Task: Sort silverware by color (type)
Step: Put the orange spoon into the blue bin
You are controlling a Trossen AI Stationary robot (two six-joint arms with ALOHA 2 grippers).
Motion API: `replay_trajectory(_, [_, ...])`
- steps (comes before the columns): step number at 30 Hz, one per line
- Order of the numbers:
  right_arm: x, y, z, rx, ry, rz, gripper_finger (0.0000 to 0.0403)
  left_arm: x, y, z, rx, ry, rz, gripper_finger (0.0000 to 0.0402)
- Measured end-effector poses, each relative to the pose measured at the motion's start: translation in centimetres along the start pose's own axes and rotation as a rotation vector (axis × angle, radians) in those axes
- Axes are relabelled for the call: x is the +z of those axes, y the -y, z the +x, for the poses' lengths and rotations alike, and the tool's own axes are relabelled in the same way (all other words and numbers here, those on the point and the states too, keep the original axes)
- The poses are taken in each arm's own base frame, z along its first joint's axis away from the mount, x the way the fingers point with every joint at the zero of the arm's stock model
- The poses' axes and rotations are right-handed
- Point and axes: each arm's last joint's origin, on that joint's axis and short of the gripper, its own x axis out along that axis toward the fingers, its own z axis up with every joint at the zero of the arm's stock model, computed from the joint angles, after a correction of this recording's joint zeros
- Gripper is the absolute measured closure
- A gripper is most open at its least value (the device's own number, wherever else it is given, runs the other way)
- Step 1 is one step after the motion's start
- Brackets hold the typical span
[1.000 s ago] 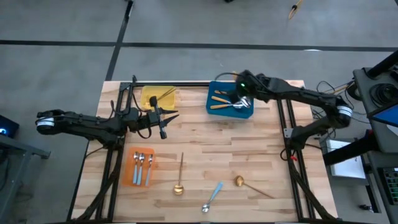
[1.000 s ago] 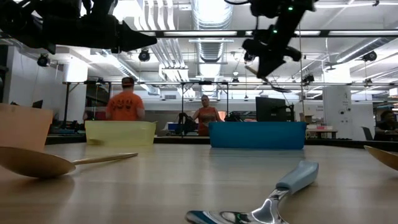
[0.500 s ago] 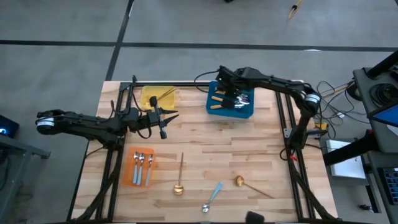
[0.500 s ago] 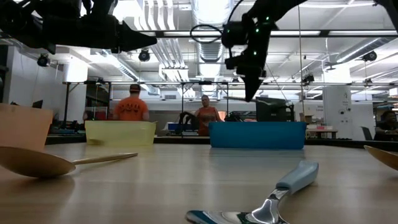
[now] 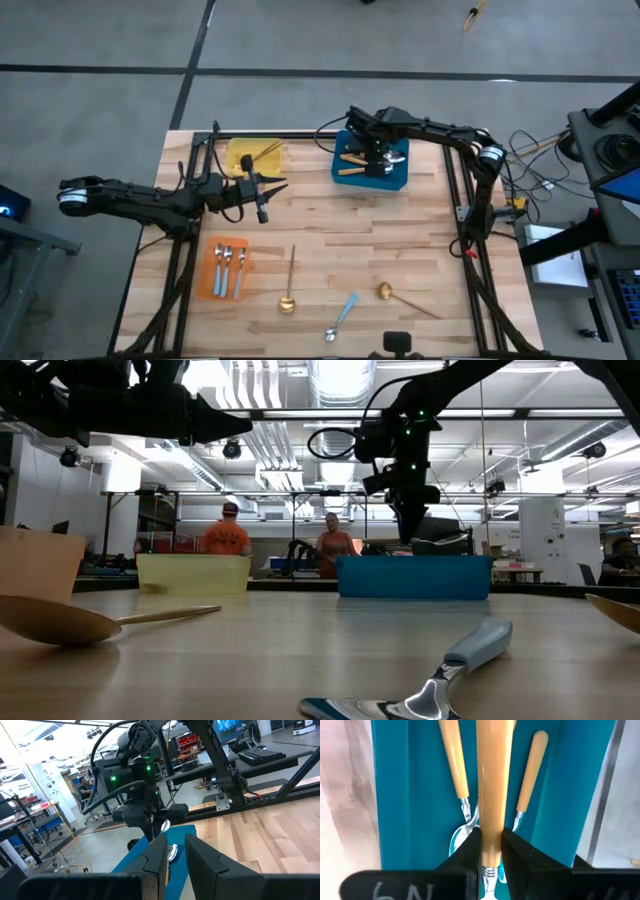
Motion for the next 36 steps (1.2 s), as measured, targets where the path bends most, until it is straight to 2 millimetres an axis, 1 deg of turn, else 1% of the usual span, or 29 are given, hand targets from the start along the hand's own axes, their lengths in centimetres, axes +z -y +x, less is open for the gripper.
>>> replay_trajectory(5, [0.0,0.2,0.0,0.035,0.036,-0.032,0.0365,0.0,0.0,0.0,-0.002,-0.005,-0.042,0.0351])
replay_trajectory(9, [0.1,0.9,0.1,0.034,0.088,0.022,0.0365,0.0,0.0,0.0,-0.002,-0.005,-0.056,0.0351])
replay_trajectory(14, [-0.4,2.2,0.4,0.035,0.125,0.074,0.0365,0.1,0.0,0.0,0.003,0.01,-0.069,0.0351])
replay_trajectory(17, [-0.6,2.8,0.8,0.074,0.186,0.1,0.0365,0.5,-0.2,0.0,0.019,0.052,-0.082,0.0351])
replay_trajectory(19, [-0.6,3.0,1.0,0.07,0.208,0.11,0.0365,0.8,-0.4,0.0,0.031,0.087,-0.082,0.0351])
replay_trajectory(25, [-0.3,3.5,1.2,0.039,0.264,0.102,0.0365,1.5,-0.7,-0.2,0.061,0.155,-0.04,0.0351])
replay_trajectory(28, [-0.3,3.5,1.2,0.038,0.266,0.103,0.0365,1.7,-0.7,-0.2,0.068,0.169,-0.025,0.0351])
replay_trajectory(33, [-0.3,3.5,1.3,0.035,0.269,0.099,0.0365,1.5,-0.9,-0.2,0.138,0.137,-0.015,0.0351])
replay_trajectory(36, [-0.3,3.5,1.7,0.043,0.259,0.108,0.0365,1.5,-1.0,-0.2,0.175,0.122,-0.019,0.0351])
